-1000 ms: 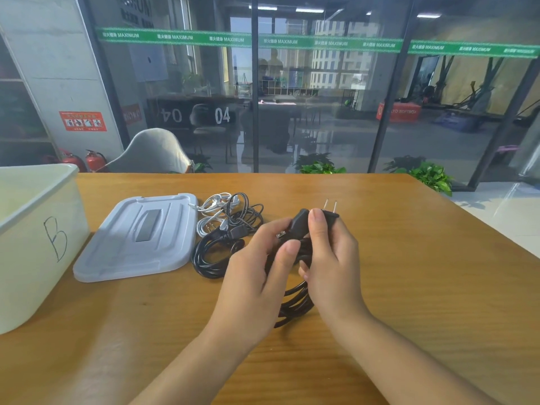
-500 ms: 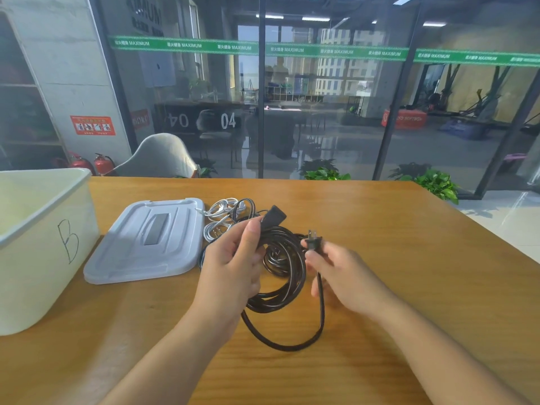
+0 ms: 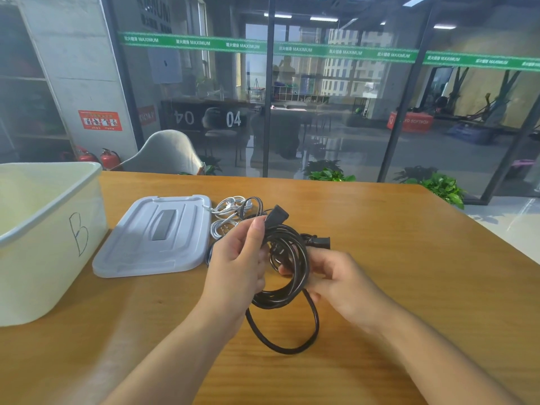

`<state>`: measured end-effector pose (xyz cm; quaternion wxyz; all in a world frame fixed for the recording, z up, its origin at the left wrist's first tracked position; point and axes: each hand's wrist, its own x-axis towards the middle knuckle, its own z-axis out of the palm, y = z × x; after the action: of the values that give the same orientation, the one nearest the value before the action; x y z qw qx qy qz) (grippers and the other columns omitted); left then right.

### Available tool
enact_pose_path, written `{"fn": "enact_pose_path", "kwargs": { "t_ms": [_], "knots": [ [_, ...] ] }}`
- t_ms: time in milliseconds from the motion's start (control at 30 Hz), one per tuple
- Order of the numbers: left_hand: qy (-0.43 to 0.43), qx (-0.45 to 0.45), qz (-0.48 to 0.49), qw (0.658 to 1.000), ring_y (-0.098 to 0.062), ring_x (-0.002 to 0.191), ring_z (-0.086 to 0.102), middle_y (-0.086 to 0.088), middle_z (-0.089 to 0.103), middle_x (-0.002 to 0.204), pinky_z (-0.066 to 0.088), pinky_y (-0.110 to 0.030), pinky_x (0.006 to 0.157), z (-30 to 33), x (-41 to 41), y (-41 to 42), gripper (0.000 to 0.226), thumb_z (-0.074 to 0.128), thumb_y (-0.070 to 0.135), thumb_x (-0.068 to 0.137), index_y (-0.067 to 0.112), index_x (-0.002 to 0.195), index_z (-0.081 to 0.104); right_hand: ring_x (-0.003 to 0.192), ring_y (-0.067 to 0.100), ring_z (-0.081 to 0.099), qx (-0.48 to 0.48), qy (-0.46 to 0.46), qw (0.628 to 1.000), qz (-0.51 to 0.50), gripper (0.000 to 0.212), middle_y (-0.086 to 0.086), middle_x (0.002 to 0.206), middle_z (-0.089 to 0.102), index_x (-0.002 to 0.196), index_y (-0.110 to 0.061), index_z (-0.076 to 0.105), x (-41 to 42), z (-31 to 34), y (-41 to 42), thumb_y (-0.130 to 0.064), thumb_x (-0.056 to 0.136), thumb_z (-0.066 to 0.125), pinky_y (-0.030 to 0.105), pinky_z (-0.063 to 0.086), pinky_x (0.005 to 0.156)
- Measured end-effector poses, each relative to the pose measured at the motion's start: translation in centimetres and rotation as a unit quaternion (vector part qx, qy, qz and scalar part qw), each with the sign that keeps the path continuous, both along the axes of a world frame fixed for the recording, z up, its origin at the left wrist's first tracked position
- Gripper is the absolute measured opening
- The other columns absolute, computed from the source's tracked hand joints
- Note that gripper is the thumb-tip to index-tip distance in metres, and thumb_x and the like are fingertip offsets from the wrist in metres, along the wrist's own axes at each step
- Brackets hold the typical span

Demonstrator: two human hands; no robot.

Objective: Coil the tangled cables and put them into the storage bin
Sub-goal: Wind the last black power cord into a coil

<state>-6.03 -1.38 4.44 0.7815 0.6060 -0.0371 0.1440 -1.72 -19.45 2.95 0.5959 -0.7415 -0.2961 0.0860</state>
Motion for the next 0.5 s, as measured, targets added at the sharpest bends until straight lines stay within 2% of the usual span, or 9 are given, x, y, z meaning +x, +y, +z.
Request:
{"fn": "enact_pose_path", "kwargs": {
  "t_ms": [33, 100, 133, 167, 233, 300, 367, 433, 500],
  "knots": [
    [-0.002, 0.002, 0.007, 1.000, -0.009, 0.051, 0.025, 0.004, 0.036, 0.066, 0.020, -0.022, 0.041, 0.00, 0.05, 0.03, 0.026, 0.052, 0.045, 0.105, 0.035, 0.102, 0.076, 0.094, 0.020, 0.069, 0.015, 0.021, 1.000, 0.015, 0.024, 0.010, 0.114, 0.077, 0.118, -0.029, 0.075, 0.04, -0.07, -0.09, -0.014, 0.101, 0.067, 0.026, 0.050, 0.067],
    [-0.002, 0.005, 0.017, 1.000, -0.008, 0.050, 0.027, 0.007, 0.040, 0.063, 0.021, -0.022, 0.040, -0.03, 0.11, 0.08, 0.028, 0.052, 0.044, 0.106, 0.034, 0.094, 0.075, 0.118, 0.026, 0.068, 0.048, 0.068, 0.996, 0.040, 0.041, 0.011, 0.124, 0.074, 0.128, -0.024, 0.071, 0.16, -0.18, -0.27, 0.000, 0.098, 0.060, 0.035, 0.055, 0.094],
    [0.000, 0.007, 0.018, 1.000, -0.007, 0.049, 0.028, 0.009, 0.043, 0.062, 0.022, -0.021, 0.040, -0.04, 0.13, 0.10, 0.029, 0.051, 0.044, 0.107, 0.034, 0.092, 0.075, 0.124, 0.028, 0.066, 0.067, 0.093, 0.992, 0.046, 0.046, 0.013, 0.128, 0.072, 0.131, -0.021, 0.069, 0.19, -0.25, -0.27, 0.001, 0.093, 0.056, 0.041, 0.051, 0.106],
    [0.001, 0.008, 0.019, 1.000, -0.006, 0.048, 0.030, 0.011, 0.046, 0.061, 0.023, -0.020, 0.040, -0.06, 0.13, 0.10, 0.030, 0.051, 0.044, 0.107, 0.035, 0.092, 0.074, 0.127, 0.029, 0.063, 0.086, 0.115, 0.988, 0.051, 0.048, 0.014, 0.131, 0.070, 0.132, -0.018, 0.069, 0.18, -0.31, -0.19, -0.003, 0.089, 0.054, 0.046, 0.046, 0.112],
    [0.001, 0.011, 0.019, 1.000, -0.006, 0.047, 0.030, 0.012, 0.046, 0.059, 0.024, -0.020, 0.039, -0.10, 0.12, 0.06, 0.030, 0.051, 0.044, 0.107, 0.035, 0.091, 0.075, 0.125, 0.025, 0.063, 0.123, 0.150, 0.979, 0.065, 0.045, 0.013, 0.133, 0.069, 0.132, -0.013, 0.069, 0.04, -0.36, 0.17, -0.012, 0.090, 0.053, 0.044, 0.046, 0.108],
    [0.003, 0.009, 0.019, 1.000, -0.007, 0.048, 0.029, 0.008, 0.040, 0.060, 0.024, -0.020, 0.039, -0.15, 0.14, 0.01, 0.030, 0.052, 0.044, 0.106, 0.035, 0.090, 0.075, 0.113, 0.021, 0.063, 0.150, 0.171, 0.971, 0.074, 0.036, 0.009, 0.123, 0.071, 0.126, -0.011, 0.072, -0.21, -0.16, 0.48, -0.018, 0.093, 0.058, 0.034, 0.050, 0.094],
    [0.007, 0.011, 0.021, 1.000, -0.009, 0.049, 0.027, 0.005, 0.036, 0.063, 0.023, -0.021, 0.039, -0.25, 0.23, -0.02, 0.029, 0.053, 0.046, 0.105, 0.034, 0.092, 0.076, 0.104, 0.020, 0.061, 0.157, 0.170, 0.968, 0.093, 0.035, 0.009, 0.113, 0.069, 0.121, -0.008, 0.071, -0.35, 0.11, 0.38, -0.016, 0.091, 0.056, 0.028, 0.049, 0.085],
    [0.009, 0.018, 0.025, 0.999, -0.010, 0.050, 0.026, 0.003, 0.034, 0.065, 0.024, -0.021, 0.040, -0.41, 0.35, -0.05, 0.028, 0.053, 0.047, 0.105, 0.034, 0.096, 0.076, 0.103, 0.021, 0.058, 0.171, 0.172, 0.962, 0.123, 0.046, 0.012, 0.114, 0.065, 0.126, -0.001, 0.065, -0.31, 0.36, 0.07, -0.016, 0.085, 0.052, 0.032, 0.047, 0.090],
    [0.007, 0.029, 0.024, 0.999, -0.011, 0.050, 0.025, 0.001, 0.032, 0.066, 0.024, -0.021, 0.040, -0.56, 0.42, -0.09, 0.028, 0.052, 0.047, 0.106, 0.033, 0.101, 0.076, 0.107, 0.022, 0.058, 0.194, 0.184, 0.951, 0.153, 0.063, 0.011, 0.115, 0.063, 0.141, 0.000, 0.054, -0.52, 0.61, -0.09, -0.017, 0.081, 0.060, 0.035, 0.046, 0.097]
  ]
}}
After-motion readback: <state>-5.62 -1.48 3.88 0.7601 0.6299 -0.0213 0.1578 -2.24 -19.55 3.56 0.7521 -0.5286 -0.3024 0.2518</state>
